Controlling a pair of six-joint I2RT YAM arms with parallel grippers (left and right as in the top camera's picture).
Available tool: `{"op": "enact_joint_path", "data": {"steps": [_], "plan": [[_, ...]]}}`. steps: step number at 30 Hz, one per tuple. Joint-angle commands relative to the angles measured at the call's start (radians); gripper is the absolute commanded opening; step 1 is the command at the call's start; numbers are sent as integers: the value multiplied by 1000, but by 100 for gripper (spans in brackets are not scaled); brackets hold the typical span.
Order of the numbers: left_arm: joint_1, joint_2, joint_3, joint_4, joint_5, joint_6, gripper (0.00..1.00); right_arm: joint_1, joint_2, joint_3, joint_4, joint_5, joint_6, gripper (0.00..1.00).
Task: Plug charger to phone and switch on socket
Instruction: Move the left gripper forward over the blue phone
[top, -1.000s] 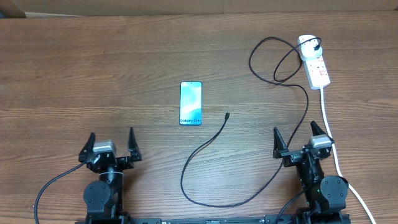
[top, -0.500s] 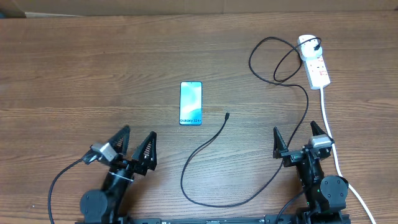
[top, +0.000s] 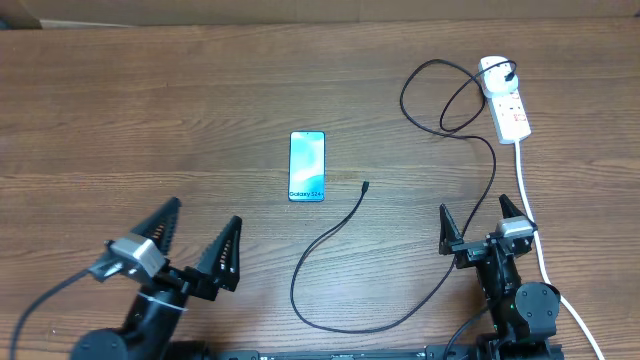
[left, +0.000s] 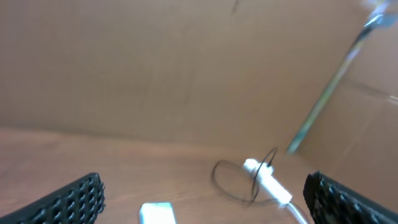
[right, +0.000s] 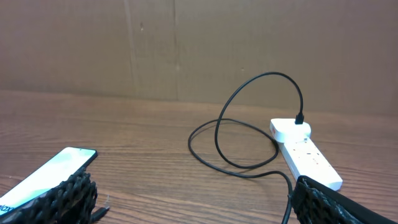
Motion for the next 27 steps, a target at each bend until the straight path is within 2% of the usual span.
{"op": "enact_joint_path", "data": {"steps": [1, 3, 5, 9, 11, 12, 16, 20, 25, 27], "plan": [[4, 171, 235, -228, -100, 178, 100, 6, -10, -10, 6, 3, -1, 100], [4, 289, 363, -406, -192, 196, 100, 6, -10, -10, 6, 3, -1, 100], [4, 397, 460, -510, -206, 197, 100, 6, -10, -10, 7, 3, -1, 100], [4, 539, 554, -588, -30, 176, 100, 6, -10, -10, 6, 3, -1, 100], [4, 590, 576, -578, 65, 229, 100, 6, -10, -10, 6, 3, -1, 100], [4, 613, 592, -589, 61, 229, 100, 6, -10, -10, 6, 3, -1, 100], [-22, 722, 702, -728, -129, 169, 100, 6, -10, -10, 6, 3, -1, 100], [-119, 832, 840, -911, -321, 116, 100, 6, -10, -10, 7, 3, -1, 100], [-318, 956, 952, -1133, -686, -165, 100, 6, -10, -10, 7, 3, -1, 100], [-390, 986, 956, -1155, -751, -240, 100, 6, -10, -10, 7, 3, -1, 100]]}}
